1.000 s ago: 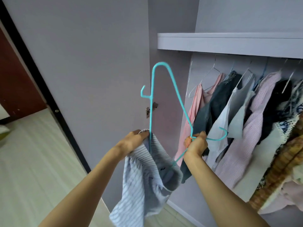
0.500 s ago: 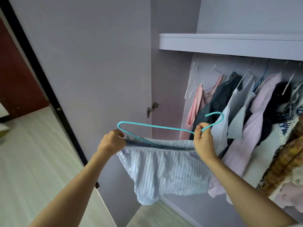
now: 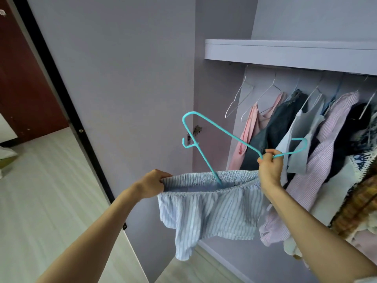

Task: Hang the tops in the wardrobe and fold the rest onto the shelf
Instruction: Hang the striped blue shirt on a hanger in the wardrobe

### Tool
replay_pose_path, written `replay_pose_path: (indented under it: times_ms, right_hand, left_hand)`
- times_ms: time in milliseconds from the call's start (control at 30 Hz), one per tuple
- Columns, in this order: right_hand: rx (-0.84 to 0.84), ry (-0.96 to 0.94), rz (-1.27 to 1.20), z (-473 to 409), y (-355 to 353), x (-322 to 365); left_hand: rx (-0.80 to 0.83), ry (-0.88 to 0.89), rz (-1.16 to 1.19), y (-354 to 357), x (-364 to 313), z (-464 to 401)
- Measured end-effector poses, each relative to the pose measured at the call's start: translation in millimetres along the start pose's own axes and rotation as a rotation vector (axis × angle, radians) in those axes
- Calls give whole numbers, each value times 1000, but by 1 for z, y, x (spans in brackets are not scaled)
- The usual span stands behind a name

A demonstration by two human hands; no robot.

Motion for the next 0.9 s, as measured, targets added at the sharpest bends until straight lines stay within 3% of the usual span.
replay_pose_path:
  times_ms: [100, 167, 367, 500, 733, 900]
  right_hand:
    - [-92, 74, -117, -3, -12, -11]
    - [-147, 128, -178, -5, -22, -17]
    - [-133, 141, -183, 4, -32, -28]
    - [-106, 112, -194, 10, -32, -26]
    - [-93, 118, -200, 15, -29, -31]
    - [-119, 148, -178, 19, -26, -47]
  left_hand:
    - [130, -17, -136, 19, 2, 0]
    - [134, -64, -141, 27, 5, -3]
    - [-335, -93, -373, 13, -17, -2]
    - [-466, -34, -322, 12, -17, 2]
    - [-262, 24, 67, 40, 4, -9]
    - [-202, 27, 179, 49, 2, -12]
Point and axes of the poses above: each hand's wrist, its own z-axis away from the middle knuckle, its own y-axis out of the palm, x = y × z, the point moved 9 cm from there along -z, towards the middle knuckle
